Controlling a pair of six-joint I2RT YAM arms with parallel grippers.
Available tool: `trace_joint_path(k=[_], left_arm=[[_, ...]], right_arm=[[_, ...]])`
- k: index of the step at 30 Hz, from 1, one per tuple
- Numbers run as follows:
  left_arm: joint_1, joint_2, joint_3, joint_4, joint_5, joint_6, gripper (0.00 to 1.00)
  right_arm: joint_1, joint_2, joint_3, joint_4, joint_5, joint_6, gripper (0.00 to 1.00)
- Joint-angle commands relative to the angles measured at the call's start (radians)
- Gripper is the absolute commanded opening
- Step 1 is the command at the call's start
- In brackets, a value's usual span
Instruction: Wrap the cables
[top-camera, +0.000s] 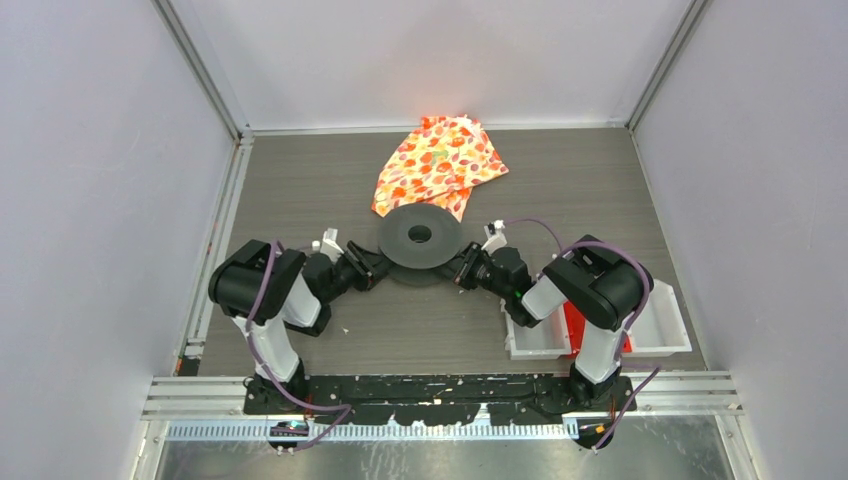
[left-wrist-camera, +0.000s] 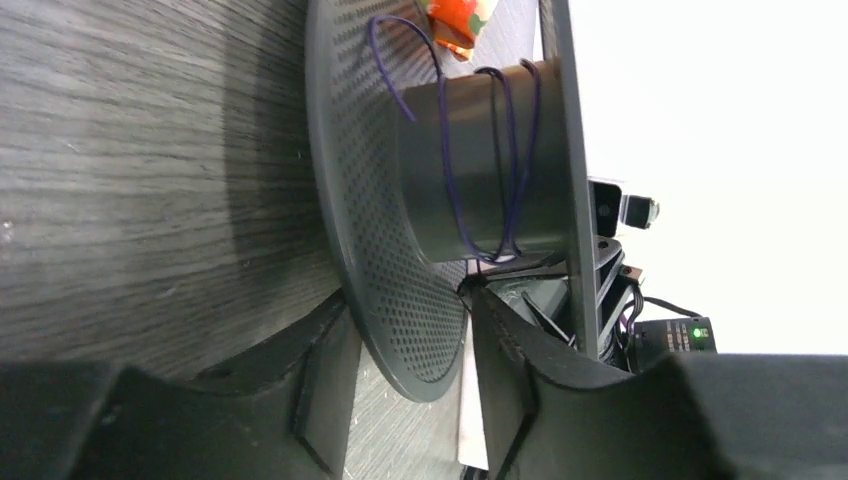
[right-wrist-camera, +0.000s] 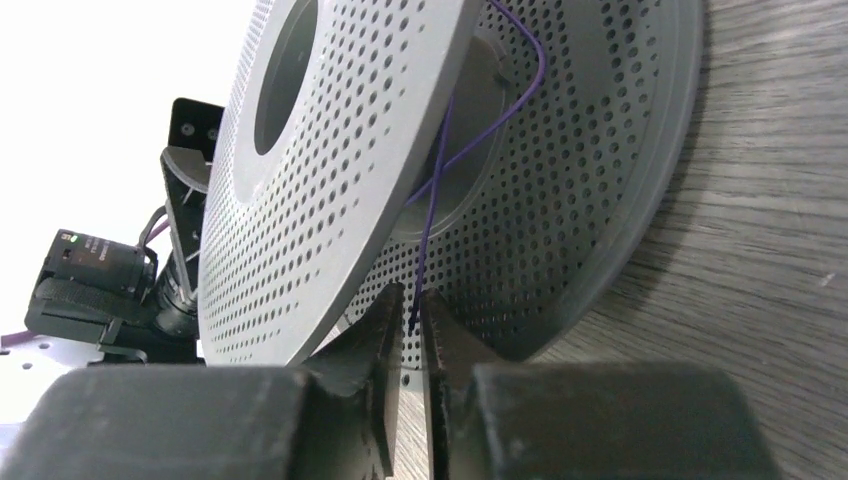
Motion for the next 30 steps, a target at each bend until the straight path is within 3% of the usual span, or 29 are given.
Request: trace_joint_path(k=[1,4,11,18,23,30], left_arm=[[-0.006,-0.074,-0.019,0.068,0.029,0.029,0.49],[-0.006,-0.097,-0.028,0.039,0.029,0.034,0.59],[-0.006,-0.193,-0.035,-0.086,0.024,0.077,0.61],[-0.006,-0.471,0.010,-0.548,0.010,0.224,0.65],[-0.006,-0.689,0.070,-0.938,-0.047,0.361,0.80],[-0.006,-0.818,0.083,-1.125,-0.044,0.433,0.87]], right_arm=[[0.009,-0.033,0.014,-0.040,0.017,-0.025,0.23],[0.012,-0.063,0.025,-0.116,0.029,-0.046,0.34],[0.015,-0.120,0.026,-0.213,0.059,-0.073,0.39],[0.019,-0.164,0.037,-0.279,0.064,-0.099,0.43],[0.021,-0.180,0.041,-0.308,0.071,-0.106,0.45],[0.025,-0.199,0.044,-0.340,0.077,-0.107,0.50]])
